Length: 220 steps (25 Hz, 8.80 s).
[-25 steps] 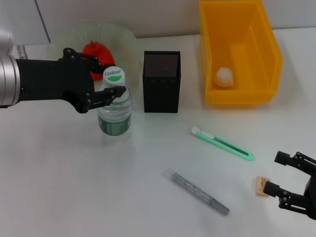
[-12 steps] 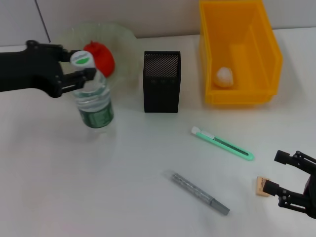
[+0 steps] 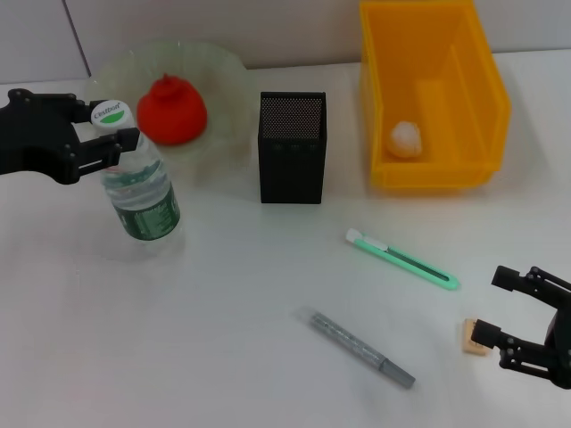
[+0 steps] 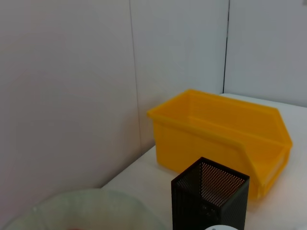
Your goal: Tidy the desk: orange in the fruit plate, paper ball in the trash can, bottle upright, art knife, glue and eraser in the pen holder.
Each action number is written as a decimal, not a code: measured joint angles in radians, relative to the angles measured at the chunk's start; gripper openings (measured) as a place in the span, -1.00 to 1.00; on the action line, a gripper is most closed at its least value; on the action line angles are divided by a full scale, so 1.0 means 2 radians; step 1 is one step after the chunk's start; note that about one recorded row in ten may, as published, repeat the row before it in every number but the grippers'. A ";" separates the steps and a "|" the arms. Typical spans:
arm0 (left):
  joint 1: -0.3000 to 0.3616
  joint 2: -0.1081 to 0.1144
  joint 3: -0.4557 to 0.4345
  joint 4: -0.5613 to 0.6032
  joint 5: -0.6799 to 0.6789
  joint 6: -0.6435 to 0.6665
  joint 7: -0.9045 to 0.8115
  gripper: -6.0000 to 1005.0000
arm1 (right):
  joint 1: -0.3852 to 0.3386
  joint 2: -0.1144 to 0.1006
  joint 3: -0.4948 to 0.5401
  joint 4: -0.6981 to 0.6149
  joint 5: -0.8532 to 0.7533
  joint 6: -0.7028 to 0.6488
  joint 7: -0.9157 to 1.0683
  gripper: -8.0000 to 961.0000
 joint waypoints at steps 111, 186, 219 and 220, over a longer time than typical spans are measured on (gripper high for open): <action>0.028 0.003 -0.074 -0.478 -0.160 0.232 0.503 0.71 | 0.301 -0.012 -0.229 -0.577 -0.410 -0.156 0.757 0.74; 0.026 -0.002 -0.056 -0.490 -0.121 0.167 0.522 0.71 | 0.397 0.006 -0.457 -0.167 -0.420 0.211 0.767 -0.16; 0.026 -0.002 -0.055 -0.490 -0.121 0.167 0.523 0.71 | 0.404 0.006 -0.459 -0.138 -0.420 0.223 0.764 -0.31; 0.026 -0.002 -0.055 -0.490 -0.121 0.167 0.523 0.71 | 0.406 0.006 -0.459 -0.134 -0.420 0.224 0.764 -0.35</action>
